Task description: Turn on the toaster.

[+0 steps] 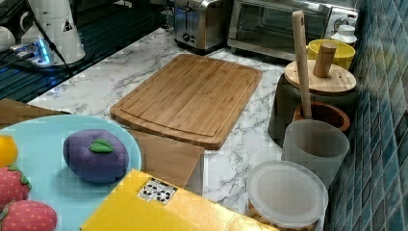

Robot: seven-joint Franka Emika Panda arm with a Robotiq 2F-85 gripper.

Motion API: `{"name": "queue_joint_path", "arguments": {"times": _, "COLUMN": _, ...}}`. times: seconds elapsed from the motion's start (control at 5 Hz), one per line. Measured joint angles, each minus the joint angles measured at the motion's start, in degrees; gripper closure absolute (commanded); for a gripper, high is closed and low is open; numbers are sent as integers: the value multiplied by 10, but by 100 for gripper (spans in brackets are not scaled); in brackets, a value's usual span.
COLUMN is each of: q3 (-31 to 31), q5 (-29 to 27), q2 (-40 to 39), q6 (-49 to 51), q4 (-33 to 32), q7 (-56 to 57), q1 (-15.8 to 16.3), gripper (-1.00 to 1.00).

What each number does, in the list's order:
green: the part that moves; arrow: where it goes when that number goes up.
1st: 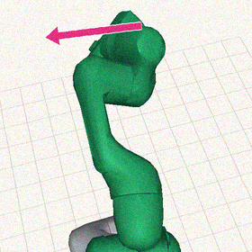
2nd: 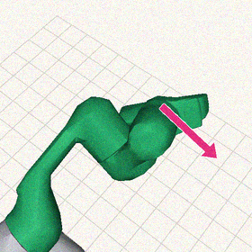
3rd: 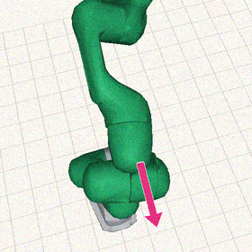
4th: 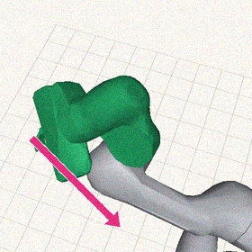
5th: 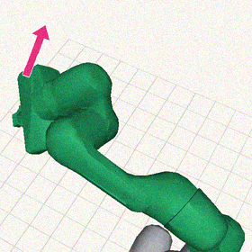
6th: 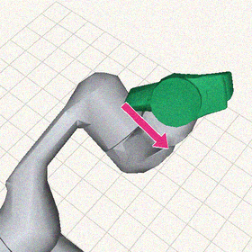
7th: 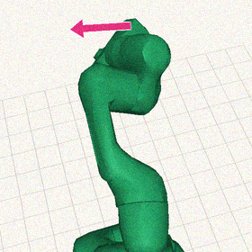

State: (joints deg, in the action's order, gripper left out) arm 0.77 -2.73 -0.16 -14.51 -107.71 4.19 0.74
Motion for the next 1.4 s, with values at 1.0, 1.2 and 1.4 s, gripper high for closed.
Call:
{"name": "queue_joint_path", "arguments": {"times": 1.0, "q3": 17, "q5": -67, "q2": 60, "q6": -45, "q4": -109, "q7": 91, "q1": 0, "gripper": 100}}
{"name": "queue_joint_path", "arguments": {"times": 1.2, "q3": 30, "q5": -74, "q2": 71, "q6": -84, "q4": -140, "q7": 95, "q1": 13, "gripper": 100}}
{"name": "queue_joint_path", "arguments": {"times": 1.4, "q3": 60, "q5": -68, "q2": 84, "q6": -91, "q4": -172, "q7": 116, "q1": 18, "gripper": 100}}
